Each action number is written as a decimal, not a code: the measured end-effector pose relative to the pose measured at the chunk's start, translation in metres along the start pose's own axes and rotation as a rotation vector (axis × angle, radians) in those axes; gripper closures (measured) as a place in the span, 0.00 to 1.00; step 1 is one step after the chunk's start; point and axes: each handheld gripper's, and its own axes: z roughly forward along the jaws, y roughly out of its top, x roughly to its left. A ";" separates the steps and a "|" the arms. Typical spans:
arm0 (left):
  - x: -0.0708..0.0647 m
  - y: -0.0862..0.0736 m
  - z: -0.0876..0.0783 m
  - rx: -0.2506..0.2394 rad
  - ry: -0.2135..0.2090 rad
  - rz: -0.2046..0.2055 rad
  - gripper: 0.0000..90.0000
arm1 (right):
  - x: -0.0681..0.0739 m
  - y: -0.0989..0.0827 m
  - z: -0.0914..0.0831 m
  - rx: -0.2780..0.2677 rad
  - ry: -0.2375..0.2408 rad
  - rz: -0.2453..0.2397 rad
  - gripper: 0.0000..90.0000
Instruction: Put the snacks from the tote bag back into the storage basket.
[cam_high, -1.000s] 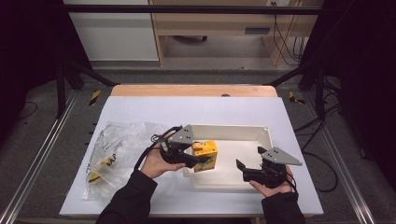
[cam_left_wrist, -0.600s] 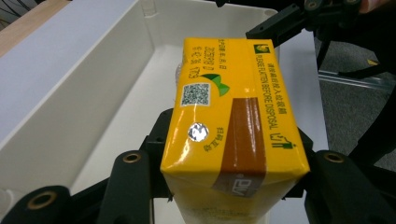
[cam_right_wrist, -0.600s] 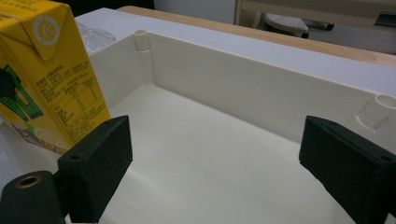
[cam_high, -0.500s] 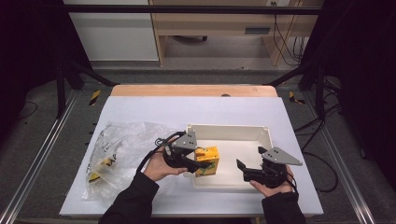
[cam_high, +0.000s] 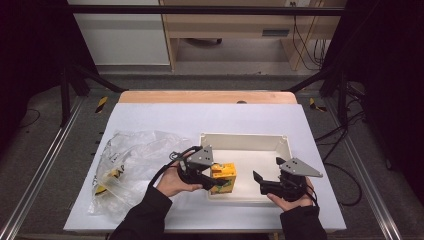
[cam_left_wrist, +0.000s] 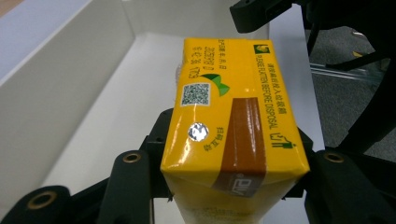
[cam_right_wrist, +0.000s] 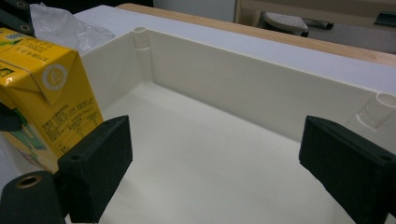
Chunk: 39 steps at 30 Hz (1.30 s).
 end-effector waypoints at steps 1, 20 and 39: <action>0.000 -0.001 0.001 -0.005 -0.002 -0.004 0.56 | 0.000 0.000 0.000 0.000 0.002 0.002 0.11; 0.001 -0.012 0.009 0.010 -0.014 0.009 0.56 | 0.000 -0.001 0.001 0.006 0.001 -0.001 0.11; 0.006 -0.020 0.017 0.007 -0.018 0.021 0.56 | 0.000 -0.002 0.002 0.010 0.001 0.000 0.11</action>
